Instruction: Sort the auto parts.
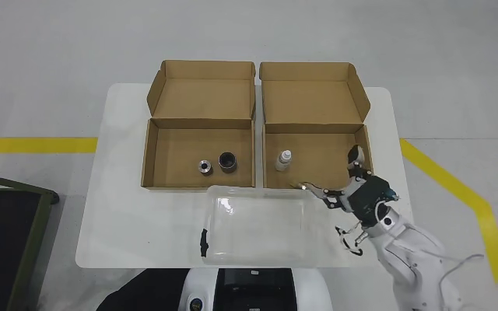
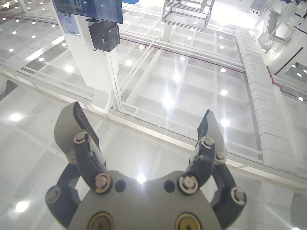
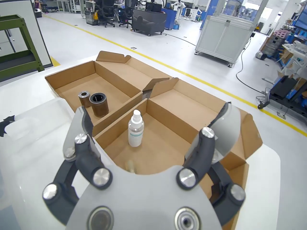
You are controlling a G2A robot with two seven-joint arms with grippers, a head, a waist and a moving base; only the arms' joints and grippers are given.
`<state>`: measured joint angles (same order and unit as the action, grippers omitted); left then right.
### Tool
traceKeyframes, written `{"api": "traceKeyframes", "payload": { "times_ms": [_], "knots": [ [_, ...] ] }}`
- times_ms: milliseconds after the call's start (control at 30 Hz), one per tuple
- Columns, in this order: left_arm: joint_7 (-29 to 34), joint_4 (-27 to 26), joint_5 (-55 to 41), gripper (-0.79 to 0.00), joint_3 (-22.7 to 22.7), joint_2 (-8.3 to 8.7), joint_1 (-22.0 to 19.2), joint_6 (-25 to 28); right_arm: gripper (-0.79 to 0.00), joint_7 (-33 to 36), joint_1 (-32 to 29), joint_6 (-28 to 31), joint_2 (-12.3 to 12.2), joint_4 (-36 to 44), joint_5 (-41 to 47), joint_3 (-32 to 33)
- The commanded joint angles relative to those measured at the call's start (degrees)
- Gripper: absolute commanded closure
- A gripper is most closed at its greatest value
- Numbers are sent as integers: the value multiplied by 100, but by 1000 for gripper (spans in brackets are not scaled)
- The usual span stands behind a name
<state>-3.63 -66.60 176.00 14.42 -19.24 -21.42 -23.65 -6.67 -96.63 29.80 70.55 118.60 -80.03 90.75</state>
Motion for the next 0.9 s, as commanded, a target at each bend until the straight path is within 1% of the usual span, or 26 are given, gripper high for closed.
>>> {"api": "traceKeyframes", "payload": {
  "times_ms": [0,267,400,533,867],
  "knots": [
    [0,0,0,-785,0,0,0,0,-785,-158,-185,-53,-9,-1,17,141],
    [0,0,0,-785,0,0,0,0,-785,-697,-860,-175,-42,-35,240,750],
    [0,0,0,-785,0,0,0,0,-785,-830,-1075,-264,-47,-8,305,936],
    [0,0,0,-785,0,0,0,0,-785,-875,-1201,-397,-46,15,358,1045],
    [0,0,0,-784,0,0,0,0,-784,-849,-1223,-400,-51,-5,407,1052]
  ]
}}
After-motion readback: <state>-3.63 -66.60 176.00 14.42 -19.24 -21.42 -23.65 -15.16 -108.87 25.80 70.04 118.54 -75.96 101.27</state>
